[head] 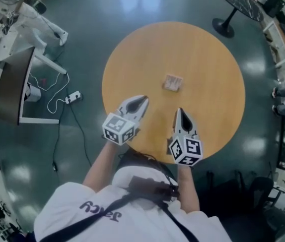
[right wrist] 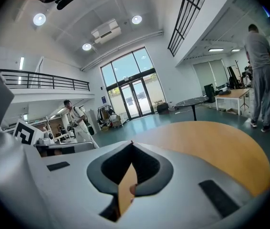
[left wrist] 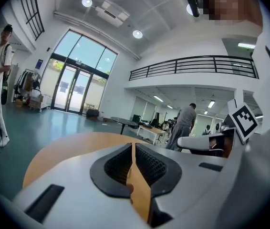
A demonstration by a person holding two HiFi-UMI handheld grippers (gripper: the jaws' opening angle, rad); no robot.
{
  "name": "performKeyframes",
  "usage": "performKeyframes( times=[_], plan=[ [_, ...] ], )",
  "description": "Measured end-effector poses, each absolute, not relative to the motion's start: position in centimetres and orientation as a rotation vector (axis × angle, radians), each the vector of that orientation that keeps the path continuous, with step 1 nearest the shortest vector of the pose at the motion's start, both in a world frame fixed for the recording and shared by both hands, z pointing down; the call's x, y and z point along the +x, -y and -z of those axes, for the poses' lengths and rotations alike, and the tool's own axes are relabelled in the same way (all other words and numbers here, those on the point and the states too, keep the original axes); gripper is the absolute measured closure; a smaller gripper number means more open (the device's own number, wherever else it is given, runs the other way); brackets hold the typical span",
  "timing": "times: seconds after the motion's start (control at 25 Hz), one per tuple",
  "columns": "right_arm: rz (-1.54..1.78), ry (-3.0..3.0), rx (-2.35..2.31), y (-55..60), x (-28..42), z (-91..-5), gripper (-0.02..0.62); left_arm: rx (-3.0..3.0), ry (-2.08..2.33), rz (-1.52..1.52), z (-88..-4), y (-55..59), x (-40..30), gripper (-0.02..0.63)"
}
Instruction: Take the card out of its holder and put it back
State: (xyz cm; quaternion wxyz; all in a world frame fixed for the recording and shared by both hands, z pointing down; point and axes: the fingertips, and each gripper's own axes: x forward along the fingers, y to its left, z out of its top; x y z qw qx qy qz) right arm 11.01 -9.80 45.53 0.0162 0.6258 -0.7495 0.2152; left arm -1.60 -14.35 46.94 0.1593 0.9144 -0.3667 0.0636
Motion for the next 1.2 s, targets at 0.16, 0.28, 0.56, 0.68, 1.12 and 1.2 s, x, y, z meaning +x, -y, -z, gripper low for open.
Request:
performKeyframes(
  times=[0.16,0.28,0.56,0.68,1.12,1.2],
  plan=[
    [-0.707,2.297,1.957,10.8,11.4,-46.6,0.578,2.646,1.017,-0.288,-48.5,16.0,-2.9,0.581],
    [-0.734,2.268,1.966,11.6,11.8,-47.2,0.578,2.684,0.968,-0.376,-49.5,17.1,-3.6,0.575],
    [-0.792,2.207,1.966,12.8,12.2,-48.8,0.578,2.725,0.763,-0.597,-52.7,18.5,-6.7,0.575],
    [-0.816,2.186,1.960,13.1,12.6,-49.6,0.578,2.706,0.688,-0.675,-54.2,18.9,-8.1,0.575],
    [-0.852,2.127,1.909,13.5,13.3,-51.8,0.578,2.728,0.451,-1.082,-59.7,22.8,-13.1,0.489],
    [-0.853,2.112,1.910,13.6,13.6,-52.0,0.578,2.733,0.388,-1.200,-61.0,23.9,-13.8,0.457]
  ],
)
